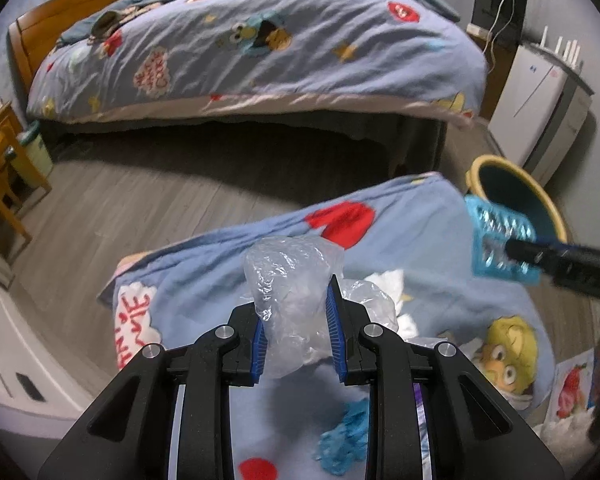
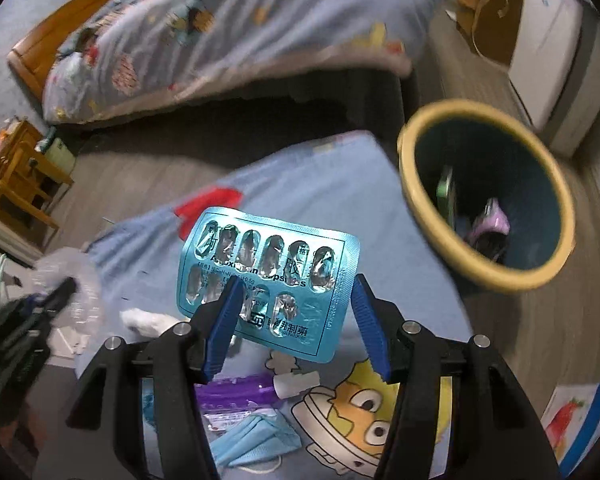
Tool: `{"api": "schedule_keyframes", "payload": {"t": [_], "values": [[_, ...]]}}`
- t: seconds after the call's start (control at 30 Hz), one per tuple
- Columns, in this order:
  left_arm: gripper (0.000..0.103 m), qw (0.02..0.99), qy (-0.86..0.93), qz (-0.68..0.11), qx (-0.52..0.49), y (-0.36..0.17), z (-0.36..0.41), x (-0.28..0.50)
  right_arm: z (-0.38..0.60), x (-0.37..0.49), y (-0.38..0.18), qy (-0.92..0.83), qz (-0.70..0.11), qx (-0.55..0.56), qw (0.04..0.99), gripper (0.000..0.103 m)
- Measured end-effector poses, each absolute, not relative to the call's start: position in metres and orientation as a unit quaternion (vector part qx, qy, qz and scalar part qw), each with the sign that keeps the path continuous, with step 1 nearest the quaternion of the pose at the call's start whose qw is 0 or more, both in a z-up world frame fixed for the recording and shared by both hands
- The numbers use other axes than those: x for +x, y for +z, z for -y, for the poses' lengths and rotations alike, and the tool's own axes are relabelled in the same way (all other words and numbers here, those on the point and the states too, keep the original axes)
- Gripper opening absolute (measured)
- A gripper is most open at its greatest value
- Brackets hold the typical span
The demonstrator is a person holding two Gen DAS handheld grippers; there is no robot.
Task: Collect trash
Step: 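Carry both items over the bin and open both tools to drop them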
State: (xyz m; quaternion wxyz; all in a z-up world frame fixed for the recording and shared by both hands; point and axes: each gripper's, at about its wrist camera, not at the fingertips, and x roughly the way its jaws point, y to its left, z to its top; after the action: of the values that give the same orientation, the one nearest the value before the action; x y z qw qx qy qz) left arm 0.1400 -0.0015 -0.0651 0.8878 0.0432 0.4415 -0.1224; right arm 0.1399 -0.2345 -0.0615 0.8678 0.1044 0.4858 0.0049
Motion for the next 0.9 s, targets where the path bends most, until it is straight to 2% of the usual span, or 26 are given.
{"api": "schedule_keyframes", "payload": {"t": [0.2, 0.4, 0.53, 0.9], "values": [[0.027, 0.891, -0.142, -0.428, 0.046, -0.058, 0.018, 0.135, 0.264, 0.126, -0.005, 0.020, -0.443, 0.068, 0.893, 0.055], [0.027, 0.889, -0.150, -0.430, 0.051, -0.060, 0.032, 0.130, 0.292, 0.120, -0.011, 0.030, -0.441, 0.128, 0.888, 0.055], [0.027, 0.889, -0.144, -0.431, 0.057, -0.062, 0.041, 0.131, 0.301, 0.123, -0.012, 0.017, -0.438, 0.094, 0.894, 0.055], [0.027, 0.894, -0.151, -0.415, 0.082, -0.058, 0.077, 0.128, 0.350, 0.136, -0.004, 0.004, -0.419, 0.101, 0.903, 0.055]]}}
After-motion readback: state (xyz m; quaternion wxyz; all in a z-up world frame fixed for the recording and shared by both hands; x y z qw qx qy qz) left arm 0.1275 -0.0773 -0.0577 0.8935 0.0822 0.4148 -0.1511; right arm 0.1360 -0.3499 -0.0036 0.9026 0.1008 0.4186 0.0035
